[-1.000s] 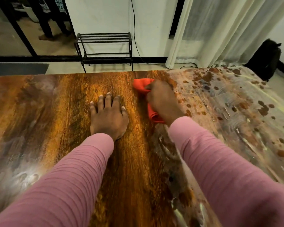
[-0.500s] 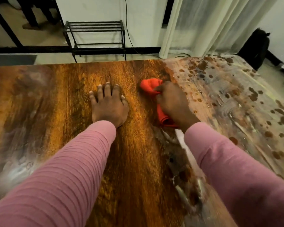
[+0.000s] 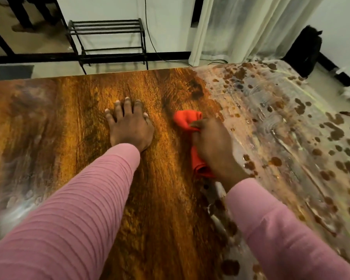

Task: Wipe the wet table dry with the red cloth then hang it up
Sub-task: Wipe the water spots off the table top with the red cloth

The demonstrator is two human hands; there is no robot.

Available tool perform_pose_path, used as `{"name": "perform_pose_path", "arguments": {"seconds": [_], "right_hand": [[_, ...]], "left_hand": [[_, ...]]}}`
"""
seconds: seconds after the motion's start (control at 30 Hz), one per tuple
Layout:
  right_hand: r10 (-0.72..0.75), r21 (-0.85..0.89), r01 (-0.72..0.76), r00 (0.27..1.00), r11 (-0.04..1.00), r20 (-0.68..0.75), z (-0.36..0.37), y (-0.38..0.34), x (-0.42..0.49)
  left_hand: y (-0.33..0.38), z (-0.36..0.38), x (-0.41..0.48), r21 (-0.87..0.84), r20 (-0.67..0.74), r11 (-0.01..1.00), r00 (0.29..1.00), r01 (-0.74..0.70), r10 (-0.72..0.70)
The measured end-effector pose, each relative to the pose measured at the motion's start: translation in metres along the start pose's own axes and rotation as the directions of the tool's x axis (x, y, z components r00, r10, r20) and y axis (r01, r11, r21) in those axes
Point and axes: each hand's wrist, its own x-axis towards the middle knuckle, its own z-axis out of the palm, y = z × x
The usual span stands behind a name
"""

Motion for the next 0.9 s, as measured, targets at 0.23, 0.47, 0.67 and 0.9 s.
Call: {"name": "perform_pose_path", "arguments": {"seconds": [0.23,0.47,0.67,0.9], "right_hand": [[0.121,0.02,-0.121,0.992,0.992,-0.027,-0.002,-0.008,-0.013],[0.106,0.044,-0.107,0.994,0.993,0.016,-0.018,0.025,-0.051],[0.135,0.084,-0.136,0.991,0.987,0.014,-0.015,0.01,-0.068],[0.114,0.035,-0.115,0.993,0.993,0.034,-0.03,0.046,-0.075]], "left_hand": [[0.004,0.0,0.001,0.012,0.012,1.0,1.0,0.011,-0.011],[0.002,-0.003,-0.001,0.006,0.004,1.0,1.0,-0.004,0.004],[0.006,-0.004,-0.003,0.002,0.015,1.0,1.0,0.012,-0.012],[0.004,-0.004,-0.005,-0.012,-0.005,1.0,1.0,-0.002,0.002]]}}
